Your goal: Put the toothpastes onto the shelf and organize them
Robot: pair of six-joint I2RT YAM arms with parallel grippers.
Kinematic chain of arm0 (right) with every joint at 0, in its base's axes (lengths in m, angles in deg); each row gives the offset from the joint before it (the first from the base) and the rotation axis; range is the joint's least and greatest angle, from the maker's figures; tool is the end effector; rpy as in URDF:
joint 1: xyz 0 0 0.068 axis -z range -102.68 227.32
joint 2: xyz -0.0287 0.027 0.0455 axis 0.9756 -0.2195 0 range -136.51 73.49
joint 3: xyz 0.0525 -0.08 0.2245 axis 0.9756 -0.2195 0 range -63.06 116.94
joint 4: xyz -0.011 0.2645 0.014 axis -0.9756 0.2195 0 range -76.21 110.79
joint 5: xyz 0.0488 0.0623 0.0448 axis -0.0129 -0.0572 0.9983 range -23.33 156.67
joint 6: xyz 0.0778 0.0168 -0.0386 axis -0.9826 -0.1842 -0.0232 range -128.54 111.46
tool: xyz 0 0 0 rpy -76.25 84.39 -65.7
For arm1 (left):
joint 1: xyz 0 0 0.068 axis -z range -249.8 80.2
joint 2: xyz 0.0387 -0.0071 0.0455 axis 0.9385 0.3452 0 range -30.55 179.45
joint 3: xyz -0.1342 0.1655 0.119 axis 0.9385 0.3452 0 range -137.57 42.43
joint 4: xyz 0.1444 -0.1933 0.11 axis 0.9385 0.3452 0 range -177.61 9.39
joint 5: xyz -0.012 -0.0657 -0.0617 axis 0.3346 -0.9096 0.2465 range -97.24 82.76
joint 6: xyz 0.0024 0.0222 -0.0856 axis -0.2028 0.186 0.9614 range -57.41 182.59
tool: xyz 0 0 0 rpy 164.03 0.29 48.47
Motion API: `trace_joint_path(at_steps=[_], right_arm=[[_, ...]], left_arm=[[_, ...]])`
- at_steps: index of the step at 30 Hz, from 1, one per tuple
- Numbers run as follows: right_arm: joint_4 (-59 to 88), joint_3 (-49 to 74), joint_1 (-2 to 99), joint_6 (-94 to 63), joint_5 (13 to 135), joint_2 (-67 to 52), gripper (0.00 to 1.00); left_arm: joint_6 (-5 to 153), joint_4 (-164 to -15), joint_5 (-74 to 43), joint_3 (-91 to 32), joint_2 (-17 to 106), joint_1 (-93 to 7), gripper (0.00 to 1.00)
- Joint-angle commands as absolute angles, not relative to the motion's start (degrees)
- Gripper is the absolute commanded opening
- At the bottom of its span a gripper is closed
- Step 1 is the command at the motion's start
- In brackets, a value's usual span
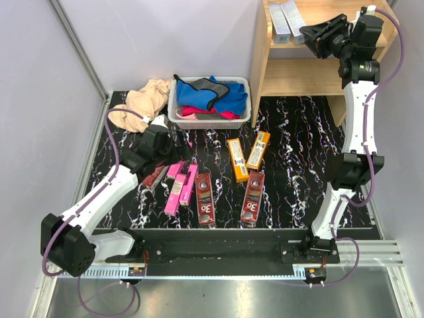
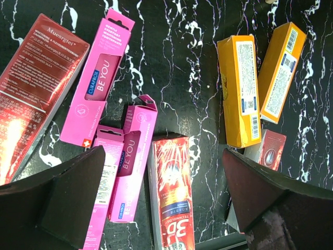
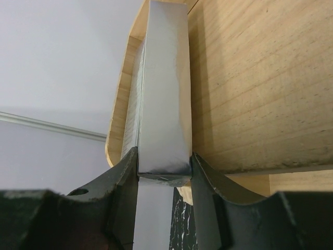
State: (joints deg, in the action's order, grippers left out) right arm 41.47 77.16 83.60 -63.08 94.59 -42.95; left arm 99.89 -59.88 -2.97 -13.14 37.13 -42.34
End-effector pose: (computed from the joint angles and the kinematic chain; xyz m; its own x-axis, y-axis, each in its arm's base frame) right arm 0.4722 -0.0149 0.4687 -0.3388 0.7613 -0.5528 -0.1582 0.5331 0.8311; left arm 0.2725 -0.1352 0.2390 -0.7000 -0.3172 -0.6398 -0.0190 0.9039 -0.4273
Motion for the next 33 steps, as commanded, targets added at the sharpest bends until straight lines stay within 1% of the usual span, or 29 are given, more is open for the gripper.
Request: trace_joint_path(at_steps=[1,7,11,12,14,15,18,19,20,23,26,33], right_arm=[[37.43,79.58,81.37,-62.95,96.9,-42.7,0.26],[37.26,78.97,81.1,-62.59,97.34,-42.79,0.34],[37.43,78.62,81.1,-62.15,97.69,-42.35,0.44],[37.52,78.44,81.1,-61.98,97.61,-42.09,0.51],[37.52,77.22,81.1,-61.19,97.26,-41.21,0.57],[37.52,76.6,81.1,-60.92,96.99,-40.86,0.7],[37.6,74.14,81.1,-59.61,95.94,-38.93,0.88],[37.78,73.09,81.01,-59.34,95.59,-38.14,0.96],[38.13,72.64,81.1,-58.82,94.8,-37.7,0.99],[40.41,71.76,81.01,-57.06,92.43,-36.29,1.0],[45.67,71.67,81.1,-54.34,88.47,-34.88,1.0],[47.54,69.74,81.1,-50.9,85.39,-31.72,1.0]], left_arm=[[99.86,-61.68,-2.85,-13.82,37.22,-41.68,0.99],[99.86,-61.68,-2.76,-13.47,36.95,-41.5,0.99],[99.94,-61.86,-2.85,-13.12,36.95,-41.5,0.99],[99.94,-61.86,-2.85,-13.12,36.95,-41.42,0.99],[99.94,-61.86,-2.94,-13.12,36.95,-41.42,0.99],[99.94,-61.86,-3.02,-13.12,36.95,-41.5,0.99],[99.86,-61.94,-3.03,-12.94,36.78,-41.42,0.99],[99.86,-61.86,-3.03,-12.94,36.69,-41.33,0.99],[99.77,-61.86,-3.03,-12.94,36.6,-41.33,0.99],[99.77,-61.86,-3.11,-12.77,36.34,-41.42,0.99],[99.68,-61.86,-3.2,-12.59,36.08,-41.33,0.99],[99.59,-61.86,-3.55,-12.59,36.16,-41.33,0.99]])
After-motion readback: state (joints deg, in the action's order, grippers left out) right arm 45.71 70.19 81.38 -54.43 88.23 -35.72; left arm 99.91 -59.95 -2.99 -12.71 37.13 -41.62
